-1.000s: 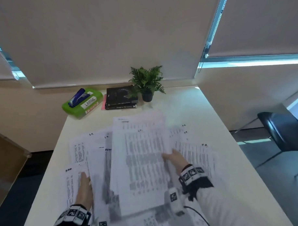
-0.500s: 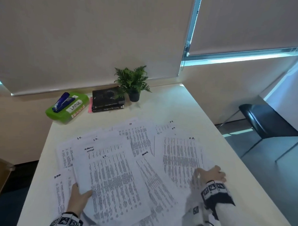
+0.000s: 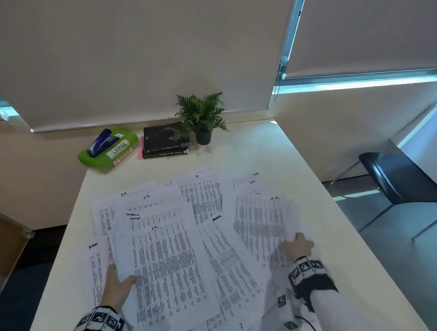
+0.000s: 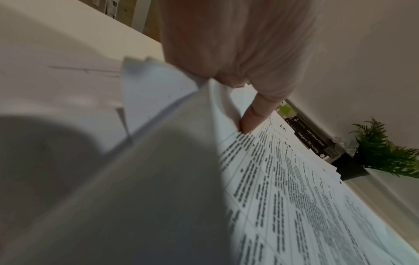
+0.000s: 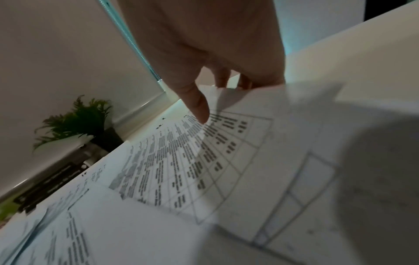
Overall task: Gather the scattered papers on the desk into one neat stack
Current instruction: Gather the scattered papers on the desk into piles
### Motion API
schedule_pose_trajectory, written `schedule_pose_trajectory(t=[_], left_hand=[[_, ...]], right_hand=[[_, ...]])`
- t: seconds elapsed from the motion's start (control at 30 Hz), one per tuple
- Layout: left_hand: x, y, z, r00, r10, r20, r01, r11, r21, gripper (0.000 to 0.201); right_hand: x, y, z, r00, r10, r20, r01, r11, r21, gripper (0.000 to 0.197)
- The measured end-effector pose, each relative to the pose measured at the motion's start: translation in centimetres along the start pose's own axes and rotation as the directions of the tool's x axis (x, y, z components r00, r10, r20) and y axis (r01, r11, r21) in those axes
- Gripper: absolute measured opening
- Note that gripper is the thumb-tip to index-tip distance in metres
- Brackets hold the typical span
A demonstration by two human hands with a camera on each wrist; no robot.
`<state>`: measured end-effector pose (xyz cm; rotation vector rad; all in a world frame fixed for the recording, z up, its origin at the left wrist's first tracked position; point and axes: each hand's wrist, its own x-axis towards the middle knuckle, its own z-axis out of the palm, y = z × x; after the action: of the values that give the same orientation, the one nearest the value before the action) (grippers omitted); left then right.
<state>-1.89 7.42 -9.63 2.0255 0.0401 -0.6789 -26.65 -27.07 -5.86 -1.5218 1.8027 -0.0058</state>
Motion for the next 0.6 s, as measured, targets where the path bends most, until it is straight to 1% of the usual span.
schedule_pose_trajectory(t=[0.07, 0.2, 0.27, 0.37, 0.43, 0.47, 0.5, 0.53, 0.57, 0.6], left_hand=[[-0.1, -0.1, -0.1, 1.0, -0.006, -0.003, 0.006, 1.0, -0.009, 0.055], [-0.3, 0.1, -0.2, 1.0, -0.002, -0.011, 0.002, 1.0, -0.012, 0.06], [-0.6, 0.3, -0.1, 1.0, 0.005, -0.01, -0.006, 1.0, -0.021, 0.059], [-0.7, 0.3, 0.0, 1.0, 0.014, -0.014, -0.014, 1.0, -0.026, 0.058], [-0.5, 0.1, 0.0, 1.0, 0.011, -0.017, -0.011, 1.0, -0.024, 0.058], [-0.4, 0.0, -0.1, 1.0, 0.009, -0.016, -0.01, 1.0, -0.025, 0.058], [-0.4, -0.1, -0.1, 1.0, 0.009, -0.02, -0.009, 1.0, -0.024, 0.059], [-0.4, 0.0, -0.1, 1.0, 0.006, -0.02, -0.006, 1.0, -0.027, 0.058], [-0.4, 0.0, -0.1, 1.0, 0.005, -0.021, -0.006, 1.0, -0.026, 0.058], [-0.4, 0.0, -0.1, 1.0, 0.002, -0.021, -0.002, 1.0, -0.023, 0.058]], right_hand=[[0.0, 0.0, 0.1, 0.998, -0.059, 0.019, 0.059, 0.998, 0.02, 0.051], [-0.3, 0.0, -0.2, 0.992, -0.113, 0.052, 0.103, 0.98, 0.168, 0.056], [-0.6, -0.2, 0.0, 0.985, -0.155, 0.081, 0.139, 0.975, 0.173, 0.054], [-0.8, -0.5, 0.6, 0.973, -0.23, 0.021, 0.227, 0.968, 0.11, 0.037], [-0.6, -0.6, 0.6, 0.958, -0.279, -0.067, 0.284, 0.955, 0.089, 0.021], [-0.4, -0.7, 0.5, 0.942, -0.311, -0.125, 0.321, 0.944, 0.071, 0.011], [-0.1, -0.8, 0.2, 0.921, -0.347, -0.178, 0.36, 0.932, 0.046, 0.007], [0.4, -0.8, -0.2, 0.901, -0.379, -0.212, 0.39, 0.921, 0.013, 0.008], [1.0, -0.9, -0.7, 0.891, -0.398, -0.217, 0.404, 0.915, -0.022, 0.01], [1.7, -0.9, -1.3, 0.892, -0.408, -0.193, 0.405, 0.913, -0.054, 0.01]])
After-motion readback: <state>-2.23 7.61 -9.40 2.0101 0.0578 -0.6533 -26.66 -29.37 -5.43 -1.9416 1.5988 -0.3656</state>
